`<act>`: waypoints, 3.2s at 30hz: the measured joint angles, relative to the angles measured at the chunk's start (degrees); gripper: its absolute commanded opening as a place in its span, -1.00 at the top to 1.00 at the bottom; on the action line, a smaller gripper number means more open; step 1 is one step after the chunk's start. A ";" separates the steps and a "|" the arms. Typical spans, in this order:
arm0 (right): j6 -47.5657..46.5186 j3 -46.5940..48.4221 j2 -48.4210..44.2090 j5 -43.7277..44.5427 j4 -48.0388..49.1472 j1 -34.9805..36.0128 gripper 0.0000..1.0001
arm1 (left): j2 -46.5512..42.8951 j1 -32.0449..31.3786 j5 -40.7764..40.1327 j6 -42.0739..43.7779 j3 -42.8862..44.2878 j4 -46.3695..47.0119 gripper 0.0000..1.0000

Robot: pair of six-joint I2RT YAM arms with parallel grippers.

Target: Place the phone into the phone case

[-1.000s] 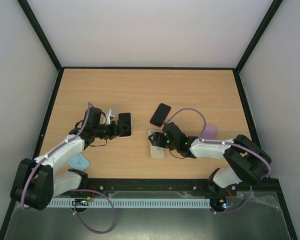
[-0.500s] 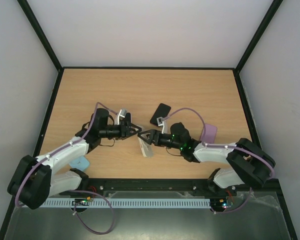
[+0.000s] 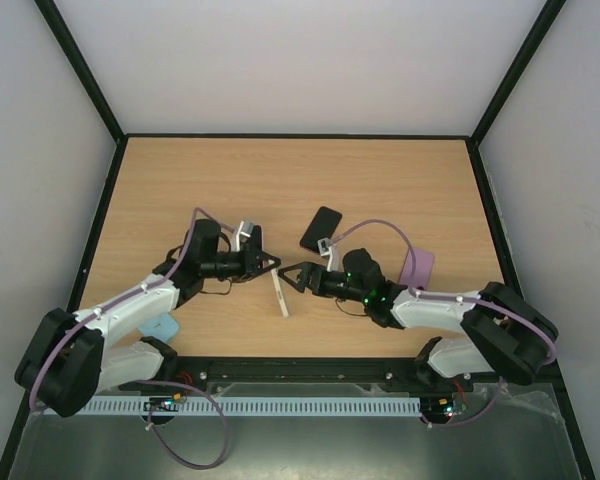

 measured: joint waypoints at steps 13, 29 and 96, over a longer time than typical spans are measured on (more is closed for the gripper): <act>-1.16 16.41 -3.58 26.56 -32.72 -0.28 -0.97 | -4.57 0.13 -15.78 9.81 3.52 -23.02 0.95; 3.19 44.13 26.27 48.83 -54.69 -5.03 -0.97 | -10.27 0.13 -22.97 14.38 5.86 -35.04 0.95; -5.46 30.67 23.87 44.72 -52.02 -7.23 -0.87 | 0.22 -6.91 -26.47 4.26 1.73 -20.70 -0.36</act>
